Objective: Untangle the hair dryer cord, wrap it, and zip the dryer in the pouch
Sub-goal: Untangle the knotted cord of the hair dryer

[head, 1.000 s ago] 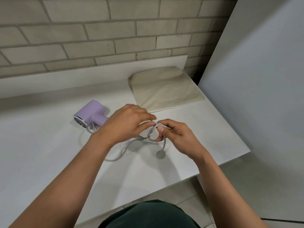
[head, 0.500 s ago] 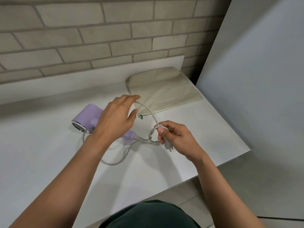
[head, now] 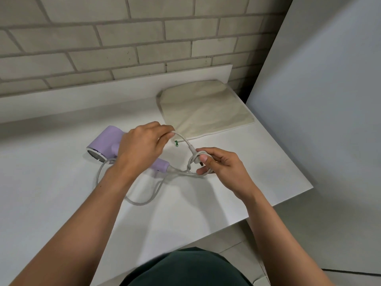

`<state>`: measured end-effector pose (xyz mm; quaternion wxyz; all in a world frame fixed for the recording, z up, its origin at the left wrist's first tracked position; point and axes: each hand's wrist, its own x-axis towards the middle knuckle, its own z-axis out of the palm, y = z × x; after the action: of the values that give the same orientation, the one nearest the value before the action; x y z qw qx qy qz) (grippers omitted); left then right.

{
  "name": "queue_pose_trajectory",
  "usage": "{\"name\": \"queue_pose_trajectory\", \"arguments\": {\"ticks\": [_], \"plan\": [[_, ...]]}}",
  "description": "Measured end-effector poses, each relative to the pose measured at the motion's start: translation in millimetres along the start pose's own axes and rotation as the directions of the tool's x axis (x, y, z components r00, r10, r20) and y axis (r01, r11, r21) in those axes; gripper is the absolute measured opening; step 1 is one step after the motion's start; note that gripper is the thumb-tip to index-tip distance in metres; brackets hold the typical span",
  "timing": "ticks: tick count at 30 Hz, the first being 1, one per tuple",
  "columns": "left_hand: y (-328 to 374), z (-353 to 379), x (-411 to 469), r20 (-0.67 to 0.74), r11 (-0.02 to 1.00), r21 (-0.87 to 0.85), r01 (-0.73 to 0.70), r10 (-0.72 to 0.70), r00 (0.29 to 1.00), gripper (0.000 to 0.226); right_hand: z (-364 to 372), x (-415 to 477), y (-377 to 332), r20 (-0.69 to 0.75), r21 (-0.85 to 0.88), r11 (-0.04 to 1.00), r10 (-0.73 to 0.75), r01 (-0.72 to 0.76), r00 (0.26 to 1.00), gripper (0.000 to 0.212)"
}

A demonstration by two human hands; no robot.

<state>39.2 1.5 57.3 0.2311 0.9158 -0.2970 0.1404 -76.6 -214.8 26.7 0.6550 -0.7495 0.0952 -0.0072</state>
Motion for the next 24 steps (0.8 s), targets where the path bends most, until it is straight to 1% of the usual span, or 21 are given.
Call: {"name": "queue_pose_trajectory", "arguments": {"ticks": [2, 5, 8, 10, 12, 14, 15, 17, 20, 24], "plan": [[-10, -3, 0, 0.046, 0.997, -0.076, 0.021, -0.018, 0.999, 0.022, 1, 0, 2, -0.023, -0.008, 1.0, 0.014, -0.014, 1.0, 0.02], [-25, -13, -4, 0.134, 0.978, -0.208, 0.034, -0.006, 0.991, 0.024, 4, 0, 0, -0.035, -0.008, 1.0, 0.016, -0.016, 0.999, 0.02], [-34, -29, -10, 0.091, 0.939, -0.329, 0.097, -0.071, 0.993, 0.015, 4, -1, -2, -0.057, 0.012, 1.0, 0.011, -0.01, 0.998, 0.017], [-39, -44, -14, 0.05, 0.891, -0.431, 0.146, -0.138, 0.989, 0.012, 2, -2, -2, -0.061, -0.007, 1.0, 0.013, -0.014, 0.998, 0.012], [-44, -61, -20, 0.051, 0.825, -0.534, 0.185, -0.187, 0.981, 0.02, -2, -3, 2, -0.061, -0.033, 0.998, 0.044, -0.046, 0.997, 0.008], [-47, -76, -25, 0.101, 0.763, -0.611, 0.209, -0.187, 0.977, 0.02, -4, -2, 5, -0.069, -0.049, 0.996, 0.075, -0.079, 0.995, 0.005], [-48, -83, -29, 0.146, 0.744, -0.632, 0.217, -0.161, 0.976, 0.017, -4, -1, 5, -0.075, -0.052, 0.994, 0.089, -0.093, 0.993, 0.004], [-47, -92, -36, 0.27, 0.74, -0.631, 0.234, -0.074, 0.96, 0.018, -1, 2, 4, -0.098, -0.047, 0.993, 0.102, -0.107, 0.99, 0.003], [-41, -82, -46, 0.453, 0.801, -0.533, 0.272, -0.002, 0.892, 0.015, 2, 6, 0, -0.146, -0.014, 0.994, 0.103, -0.106, 0.984, 0.004], [-29, -40, -53, 0.561, 0.86, -0.432, 0.272, 0.021, 0.828, 0.011, 3, 9, -9, -0.198, 0.057, 0.997, 0.062, -0.052, 0.978, 0.005]]}}
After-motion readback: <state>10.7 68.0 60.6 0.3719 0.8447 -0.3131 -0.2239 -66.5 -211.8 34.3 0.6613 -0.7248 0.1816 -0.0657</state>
